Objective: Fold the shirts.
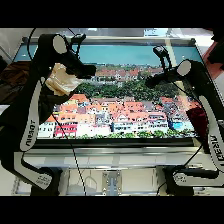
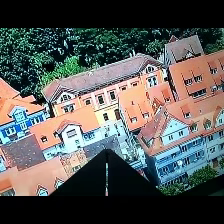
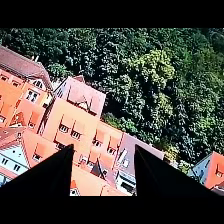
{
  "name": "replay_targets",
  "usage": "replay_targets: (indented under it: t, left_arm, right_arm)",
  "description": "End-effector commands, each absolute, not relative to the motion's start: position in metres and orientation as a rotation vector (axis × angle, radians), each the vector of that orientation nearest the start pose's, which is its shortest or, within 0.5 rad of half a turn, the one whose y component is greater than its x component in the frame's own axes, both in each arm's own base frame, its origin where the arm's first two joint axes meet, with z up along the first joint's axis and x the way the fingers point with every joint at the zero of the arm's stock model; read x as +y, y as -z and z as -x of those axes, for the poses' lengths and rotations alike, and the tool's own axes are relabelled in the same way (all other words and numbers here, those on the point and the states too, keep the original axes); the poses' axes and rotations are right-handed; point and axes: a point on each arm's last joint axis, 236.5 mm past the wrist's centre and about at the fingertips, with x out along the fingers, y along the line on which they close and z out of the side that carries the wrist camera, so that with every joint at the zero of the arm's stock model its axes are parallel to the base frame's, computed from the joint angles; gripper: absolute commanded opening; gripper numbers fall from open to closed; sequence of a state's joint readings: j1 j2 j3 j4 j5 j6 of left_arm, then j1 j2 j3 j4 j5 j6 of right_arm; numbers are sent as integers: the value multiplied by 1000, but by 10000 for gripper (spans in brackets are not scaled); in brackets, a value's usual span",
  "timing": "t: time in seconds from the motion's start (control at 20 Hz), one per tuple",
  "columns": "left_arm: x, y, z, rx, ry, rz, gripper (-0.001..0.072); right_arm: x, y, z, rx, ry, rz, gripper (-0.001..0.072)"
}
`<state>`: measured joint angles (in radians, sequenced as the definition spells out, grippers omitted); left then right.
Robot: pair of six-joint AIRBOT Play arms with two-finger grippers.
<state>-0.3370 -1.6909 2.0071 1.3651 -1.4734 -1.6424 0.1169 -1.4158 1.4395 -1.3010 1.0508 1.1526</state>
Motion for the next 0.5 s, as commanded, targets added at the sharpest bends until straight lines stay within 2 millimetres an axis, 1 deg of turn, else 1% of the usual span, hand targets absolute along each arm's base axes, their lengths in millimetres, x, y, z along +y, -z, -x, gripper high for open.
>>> replay_targets:
  t: [0.0, 0.1, 0.15, 0.2, 0.3, 0.4, 0.45]
  left_arm:
    - [-206, -117, -469, 1139, 397, -11, 21]
    - [-203, -120, -479, 1097, 377, -21, 21]
    - [-198, -123, -489, 1053, 362, -46, 21]
    - [-191, -128, -501, 996, 349, -107, 21]
    - [-164, -136, -523, 911, 271, -247, 22]
    - [-130, -149, -545, 826, 152, -385, 23]
    - [-117, -156, -557, 780, 108, -428, 83]
  right_arm:
    - [112, -80, -472, 924, -453, 184, 428]
    - [119, -84, -473, 910, -468, 151, 427]
    - [119, -84, -474, 905, -467, 148, 427]
    - [118, -86, -476, 896, -463, 149, 427]
    - [117, -86, -477, 890, -458, 152, 428]
    - [117, -86, -477, 889, -458, 152, 428]
    - [117, -86, -477, 889, -458, 152, 428]
